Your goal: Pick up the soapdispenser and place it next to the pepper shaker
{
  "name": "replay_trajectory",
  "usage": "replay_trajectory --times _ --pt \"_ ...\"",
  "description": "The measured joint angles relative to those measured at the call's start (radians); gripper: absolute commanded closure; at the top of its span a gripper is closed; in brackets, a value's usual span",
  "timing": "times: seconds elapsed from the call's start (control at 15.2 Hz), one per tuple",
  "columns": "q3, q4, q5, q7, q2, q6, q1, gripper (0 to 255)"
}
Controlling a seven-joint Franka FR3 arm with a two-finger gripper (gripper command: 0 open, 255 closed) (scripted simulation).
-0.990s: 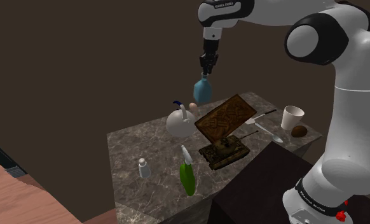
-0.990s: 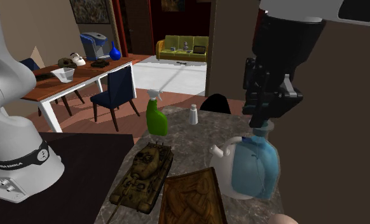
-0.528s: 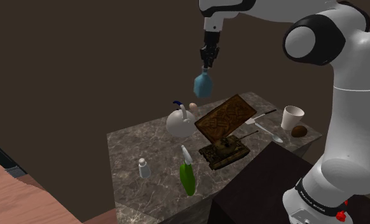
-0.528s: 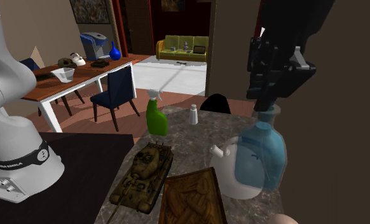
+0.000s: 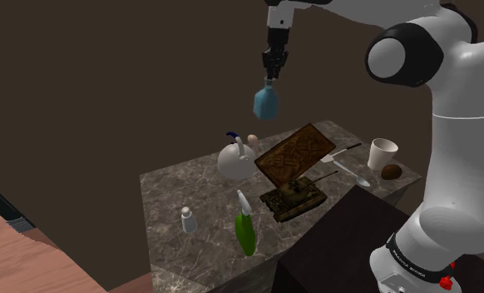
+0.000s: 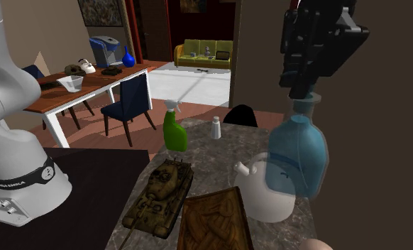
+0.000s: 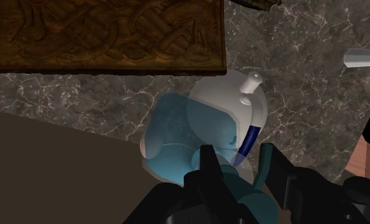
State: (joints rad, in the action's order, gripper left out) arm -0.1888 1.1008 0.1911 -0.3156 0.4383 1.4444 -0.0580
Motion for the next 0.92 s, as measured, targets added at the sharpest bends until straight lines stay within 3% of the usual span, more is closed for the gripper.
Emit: replay_trajectory --times 0.4,0.73,0.92 --pt "0.002 -0.170 0.012 0.011 0.055 -0.114 -0.019 255" --pt "0.012 -0.419 0.032 0.031 0.161 -0.255 -0.051 255" --pt "0.007 -0.208 0.011 0.055 0.029 -0.174 0.010 255"
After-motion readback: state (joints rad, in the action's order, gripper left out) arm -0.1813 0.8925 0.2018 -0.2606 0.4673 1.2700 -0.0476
